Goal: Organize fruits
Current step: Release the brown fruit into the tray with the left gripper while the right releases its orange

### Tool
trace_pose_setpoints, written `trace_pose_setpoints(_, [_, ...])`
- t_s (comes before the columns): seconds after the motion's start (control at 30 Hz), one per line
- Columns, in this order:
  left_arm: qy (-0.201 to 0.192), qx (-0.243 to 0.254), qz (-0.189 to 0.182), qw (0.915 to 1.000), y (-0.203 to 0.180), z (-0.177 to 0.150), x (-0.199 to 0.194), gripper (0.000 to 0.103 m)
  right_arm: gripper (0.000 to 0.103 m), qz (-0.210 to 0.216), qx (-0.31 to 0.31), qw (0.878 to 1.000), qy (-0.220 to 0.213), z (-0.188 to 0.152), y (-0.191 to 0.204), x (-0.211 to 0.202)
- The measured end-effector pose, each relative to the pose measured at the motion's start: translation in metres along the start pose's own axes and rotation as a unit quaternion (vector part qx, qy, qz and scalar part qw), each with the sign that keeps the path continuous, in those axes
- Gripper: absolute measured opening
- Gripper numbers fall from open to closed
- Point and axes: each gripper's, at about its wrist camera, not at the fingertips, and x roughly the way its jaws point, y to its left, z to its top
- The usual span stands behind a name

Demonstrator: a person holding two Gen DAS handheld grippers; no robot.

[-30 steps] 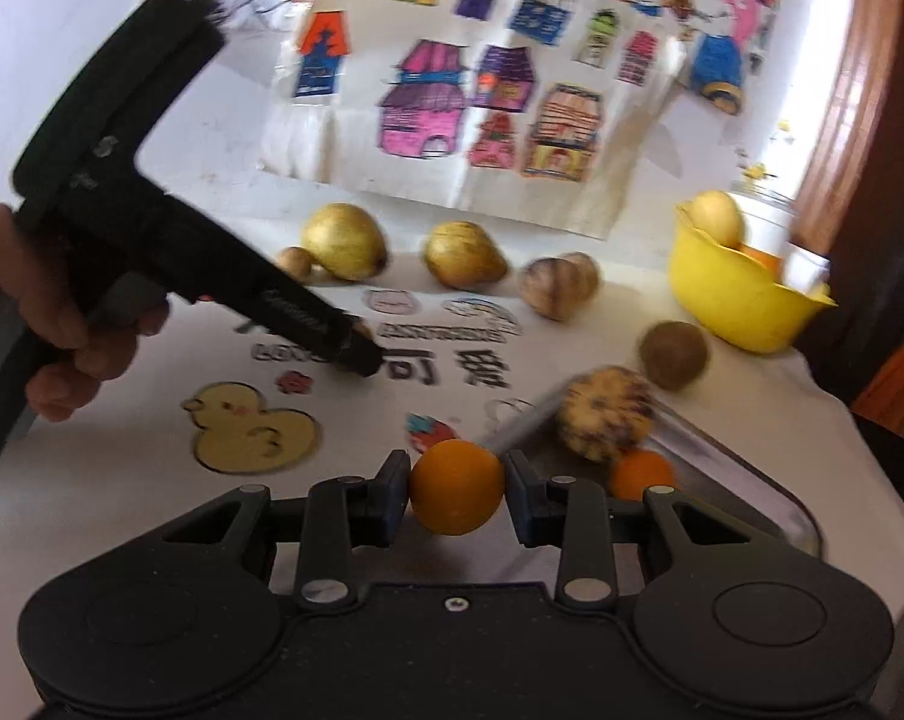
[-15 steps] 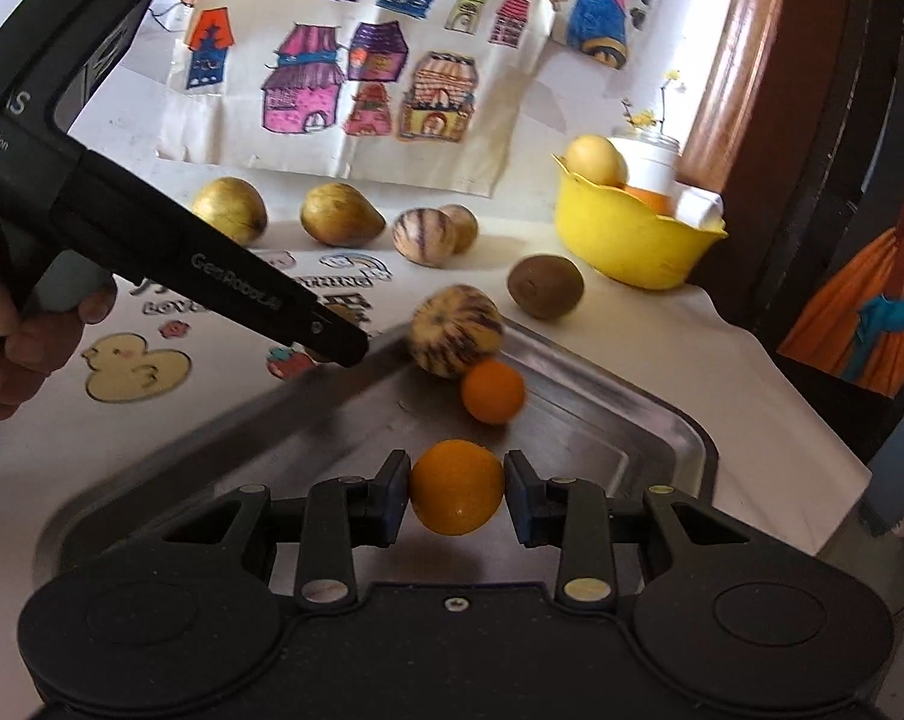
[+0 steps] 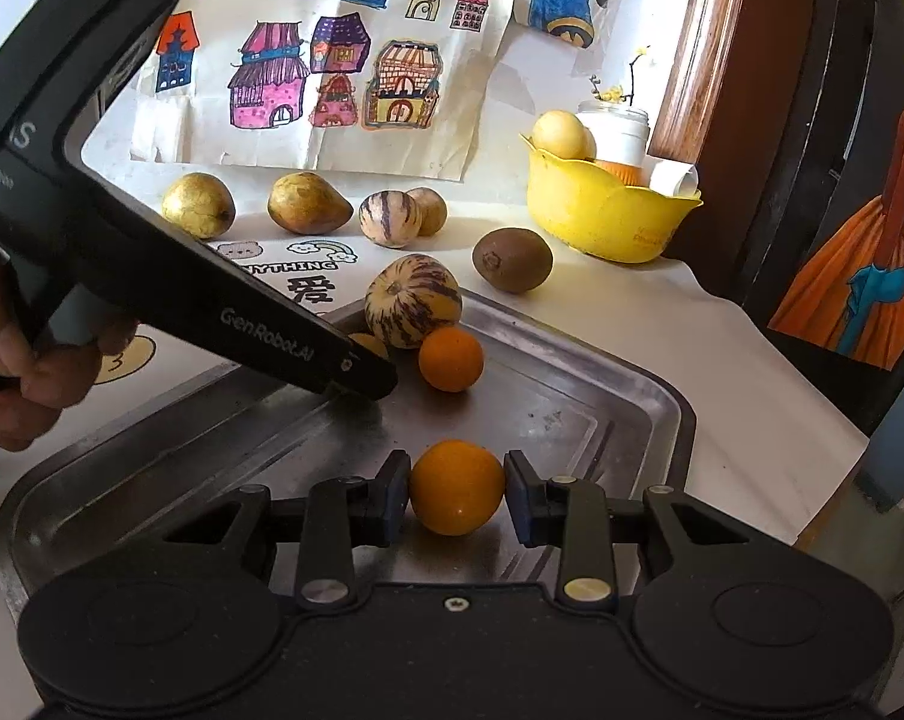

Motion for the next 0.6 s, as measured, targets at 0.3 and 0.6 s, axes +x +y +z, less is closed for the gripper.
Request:
trace_pose_setpoints(0.3, [0.010, -0.013, -0.006, 0.9999, 0.004, 0.000, 0.001, 0.028, 0.039, -0.006, -0.002, 1.000, 0.010, 0.002, 0.001, 0.003])
trace_pose_setpoints(0.6, [0.009, -0.038, -0.017, 0.9991, 0.010, 0.003, -0.011, 0.054, 0.057, -0.019, 0.018, 1.000, 0.005, 0.001, -0.002, -0.011])
